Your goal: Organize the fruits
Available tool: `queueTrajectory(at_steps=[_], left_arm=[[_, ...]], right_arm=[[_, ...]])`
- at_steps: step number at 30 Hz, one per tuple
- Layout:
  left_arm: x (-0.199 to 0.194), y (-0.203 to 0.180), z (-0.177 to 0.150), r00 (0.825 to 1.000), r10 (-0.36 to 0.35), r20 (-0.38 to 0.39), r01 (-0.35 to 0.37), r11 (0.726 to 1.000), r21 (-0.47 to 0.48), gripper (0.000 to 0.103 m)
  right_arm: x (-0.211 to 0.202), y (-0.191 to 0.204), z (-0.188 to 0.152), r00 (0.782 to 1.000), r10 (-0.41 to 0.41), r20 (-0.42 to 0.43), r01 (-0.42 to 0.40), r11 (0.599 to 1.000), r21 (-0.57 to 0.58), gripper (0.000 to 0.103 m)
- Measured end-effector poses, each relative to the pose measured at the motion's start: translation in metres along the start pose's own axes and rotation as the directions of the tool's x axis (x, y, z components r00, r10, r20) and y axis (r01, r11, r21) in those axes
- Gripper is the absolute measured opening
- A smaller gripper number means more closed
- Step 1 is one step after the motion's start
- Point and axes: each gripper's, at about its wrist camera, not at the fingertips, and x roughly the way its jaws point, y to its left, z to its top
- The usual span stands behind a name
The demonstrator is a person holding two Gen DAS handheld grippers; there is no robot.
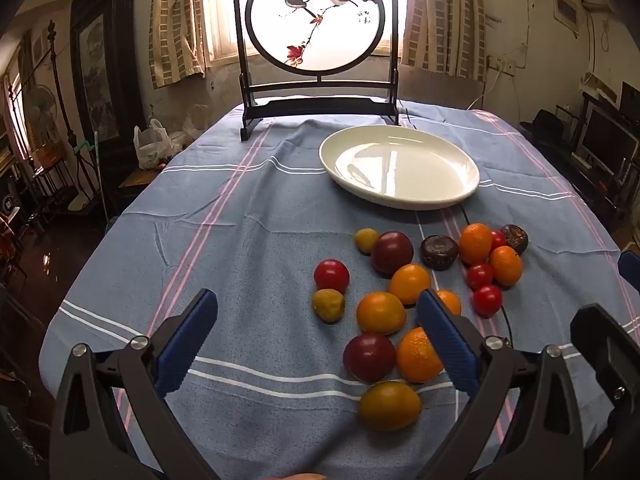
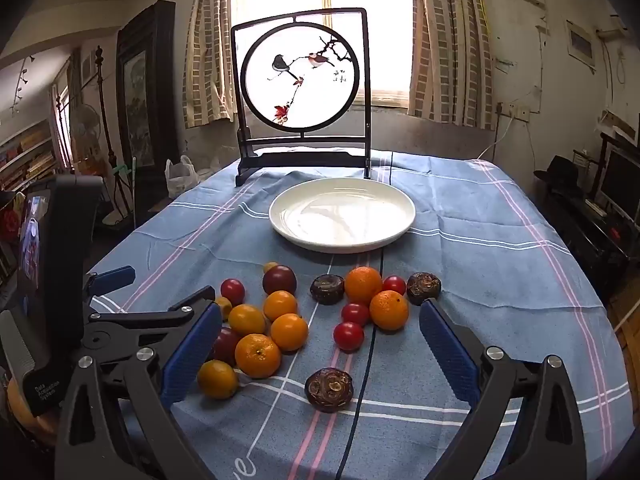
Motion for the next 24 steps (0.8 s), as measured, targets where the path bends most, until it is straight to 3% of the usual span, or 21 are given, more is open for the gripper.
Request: queueTrajectory(at_steps=[9,24], left_arm=[[-0.006,0.000,0.001,1.000,0.011,0.005,-0.011,1.000,0.003,0.098],[-0.014,-0.006,0.003,0.994,0.017,0.109,-0.022,0.999,0.043,0.098]], right_arm=[[-0.002,0.004,-0.001,1.000,0.018,0.004,-0.018,1.000,-0.024,0.099],[-0.004,0.002,-0.002,1.000,0.008,0.015,-0.008,1.000,-0.026,0.099]])
